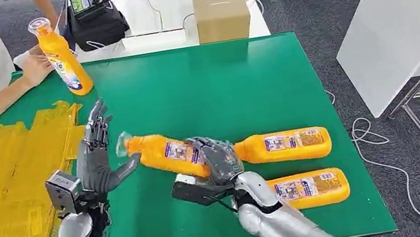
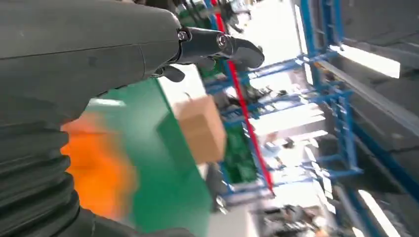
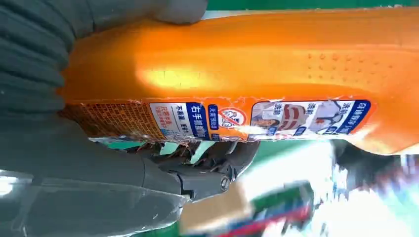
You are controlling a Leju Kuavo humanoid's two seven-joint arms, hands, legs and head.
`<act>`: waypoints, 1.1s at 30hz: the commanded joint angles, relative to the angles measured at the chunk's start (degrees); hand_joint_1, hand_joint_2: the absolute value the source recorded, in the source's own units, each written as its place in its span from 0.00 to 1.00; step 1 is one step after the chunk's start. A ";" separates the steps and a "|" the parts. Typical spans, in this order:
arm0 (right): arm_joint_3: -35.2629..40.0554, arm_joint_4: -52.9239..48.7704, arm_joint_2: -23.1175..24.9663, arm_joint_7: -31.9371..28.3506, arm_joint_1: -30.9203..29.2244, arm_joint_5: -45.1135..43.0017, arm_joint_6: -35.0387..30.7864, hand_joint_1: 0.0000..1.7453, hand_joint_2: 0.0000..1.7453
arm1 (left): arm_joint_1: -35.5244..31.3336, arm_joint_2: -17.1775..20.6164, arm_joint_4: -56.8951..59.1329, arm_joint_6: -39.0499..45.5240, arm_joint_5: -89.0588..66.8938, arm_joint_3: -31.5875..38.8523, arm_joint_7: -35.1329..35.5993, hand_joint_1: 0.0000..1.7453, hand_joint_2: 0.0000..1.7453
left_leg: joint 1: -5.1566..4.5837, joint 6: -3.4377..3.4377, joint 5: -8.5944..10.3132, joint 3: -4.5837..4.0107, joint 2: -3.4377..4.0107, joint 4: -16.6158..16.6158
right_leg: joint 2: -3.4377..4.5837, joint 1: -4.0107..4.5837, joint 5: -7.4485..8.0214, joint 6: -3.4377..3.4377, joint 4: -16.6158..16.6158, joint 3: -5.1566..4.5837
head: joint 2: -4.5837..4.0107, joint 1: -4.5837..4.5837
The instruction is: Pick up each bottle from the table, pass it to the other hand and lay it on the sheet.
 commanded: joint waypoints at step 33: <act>-5.40 -6.48 5.06 -20.51 6.35 -10.59 -6.07 1.00 1.00 | -4.13 4.39 -1.91 -18.11 29.96 -12.12 20.01 0.00 1.00 | 0.06 -0.17 -0.07 0.22 0.11 -0.07 | 0.03 0.05 -0.05 -0.05 -0.11 0.20 | 0.00 -0.02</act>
